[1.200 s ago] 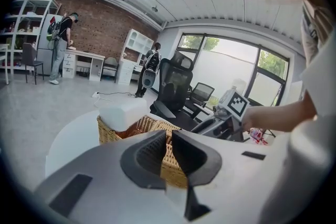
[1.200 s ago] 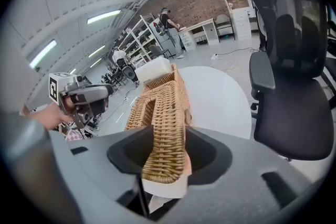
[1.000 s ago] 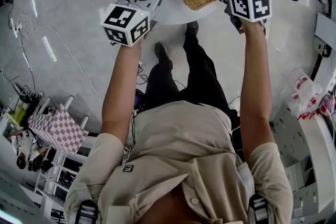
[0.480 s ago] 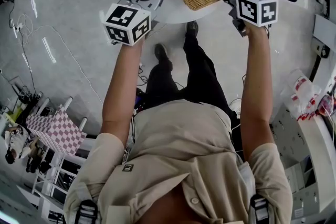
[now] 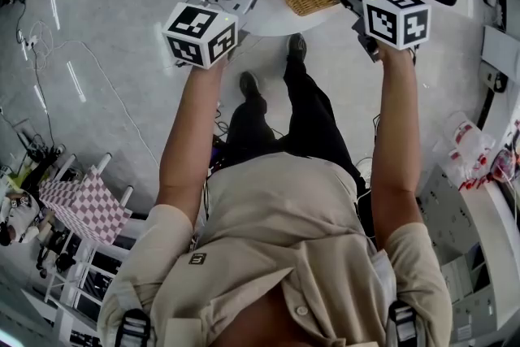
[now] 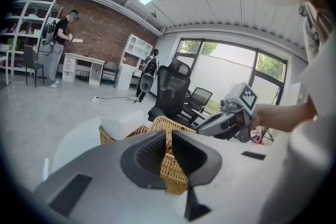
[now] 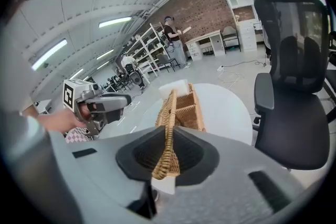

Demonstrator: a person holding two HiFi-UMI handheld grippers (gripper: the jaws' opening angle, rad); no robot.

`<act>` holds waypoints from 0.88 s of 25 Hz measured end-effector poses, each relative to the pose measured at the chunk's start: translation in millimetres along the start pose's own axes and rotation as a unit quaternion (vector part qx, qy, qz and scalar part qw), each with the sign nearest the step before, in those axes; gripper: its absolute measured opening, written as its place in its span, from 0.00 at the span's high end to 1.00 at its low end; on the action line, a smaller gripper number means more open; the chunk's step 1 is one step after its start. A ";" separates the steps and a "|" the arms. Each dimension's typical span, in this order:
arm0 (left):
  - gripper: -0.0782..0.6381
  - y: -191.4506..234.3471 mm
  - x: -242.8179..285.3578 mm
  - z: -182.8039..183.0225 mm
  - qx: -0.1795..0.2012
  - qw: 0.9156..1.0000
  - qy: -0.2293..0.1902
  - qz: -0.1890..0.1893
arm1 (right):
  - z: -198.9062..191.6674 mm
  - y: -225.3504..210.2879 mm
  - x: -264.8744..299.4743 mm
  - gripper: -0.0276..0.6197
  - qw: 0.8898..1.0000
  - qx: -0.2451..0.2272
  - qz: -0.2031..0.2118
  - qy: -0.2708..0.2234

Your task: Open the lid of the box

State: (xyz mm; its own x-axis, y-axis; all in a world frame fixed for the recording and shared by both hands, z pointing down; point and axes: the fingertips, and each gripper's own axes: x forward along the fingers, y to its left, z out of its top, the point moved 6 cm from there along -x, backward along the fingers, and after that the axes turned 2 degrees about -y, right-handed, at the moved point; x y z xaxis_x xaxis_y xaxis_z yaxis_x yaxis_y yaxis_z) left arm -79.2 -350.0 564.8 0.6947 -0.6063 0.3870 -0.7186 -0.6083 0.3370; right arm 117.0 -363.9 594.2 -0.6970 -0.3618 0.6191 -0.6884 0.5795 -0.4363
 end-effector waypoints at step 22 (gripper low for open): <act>0.78 -16.5 -13.8 18.6 -0.028 1.000 -0.007 -0.003 | 12.7 90.2 2.8 0.88 0.994 -0.093 0.056 0.013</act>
State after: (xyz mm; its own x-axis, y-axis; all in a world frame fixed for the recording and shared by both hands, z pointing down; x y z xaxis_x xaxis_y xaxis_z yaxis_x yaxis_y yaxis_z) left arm -76.3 -341.0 537.9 0.6997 -0.6100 0.3720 -0.7142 -0.5832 0.3871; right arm 50.4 -321.9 548.3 -0.7601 -0.2703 0.5910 -0.5565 0.7404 -0.3771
